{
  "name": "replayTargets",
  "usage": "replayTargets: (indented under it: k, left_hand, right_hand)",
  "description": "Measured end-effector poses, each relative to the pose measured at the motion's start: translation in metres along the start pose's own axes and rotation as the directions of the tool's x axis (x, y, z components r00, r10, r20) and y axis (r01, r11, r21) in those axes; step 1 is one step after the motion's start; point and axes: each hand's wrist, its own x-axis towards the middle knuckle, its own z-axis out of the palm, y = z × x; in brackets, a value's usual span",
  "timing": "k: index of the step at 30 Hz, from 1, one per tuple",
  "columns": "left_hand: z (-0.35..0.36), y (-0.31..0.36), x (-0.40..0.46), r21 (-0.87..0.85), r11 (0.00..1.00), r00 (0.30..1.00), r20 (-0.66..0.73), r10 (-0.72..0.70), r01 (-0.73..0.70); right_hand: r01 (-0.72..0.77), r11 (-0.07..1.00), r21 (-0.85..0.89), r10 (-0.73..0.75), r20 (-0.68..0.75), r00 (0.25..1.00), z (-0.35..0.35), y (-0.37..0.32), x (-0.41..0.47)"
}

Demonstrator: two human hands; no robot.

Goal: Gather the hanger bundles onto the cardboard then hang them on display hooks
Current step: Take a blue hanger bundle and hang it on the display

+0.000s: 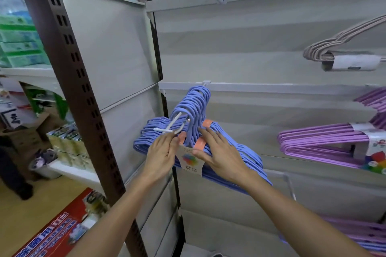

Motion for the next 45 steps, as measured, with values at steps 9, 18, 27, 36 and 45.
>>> replayTargets:
  k: [9,18,27,36,45]
  left_hand:
    - [0.015,0.007,0.026,-0.109,0.994,0.998,0.056,-0.016,0.022]
    - [0.012,0.015,0.033,-0.175,0.984,0.998,0.058,-0.011,0.021]
    - [-0.003,-0.005,0.021,-0.212,0.976,0.982,0.188,-0.016,0.056]
    - [0.007,-0.015,-0.006,-0.321,0.946,0.995,0.094,-0.015,0.044]
    - [-0.004,0.028,-0.069,-0.424,0.898,0.991,-0.115,0.072,-0.114]
  right_hand:
    - [0.012,0.999,0.043,-0.014,0.054,0.998,-0.015,0.029,0.028]
    - [0.013,0.998,0.063,-0.016,0.04,0.999,-0.022,0.031,0.033]
    - [-0.033,0.997,0.069,0.032,0.006,0.999,-0.018,0.027,0.018]
    - [-0.15,0.97,-0.19,0.135,-0.091,0.987,-0.023,0.027,-0.035]
    - [-0.181,0.975,-0.131,0.163,-0.139,0.977,-0.055,0.042,-0.113]
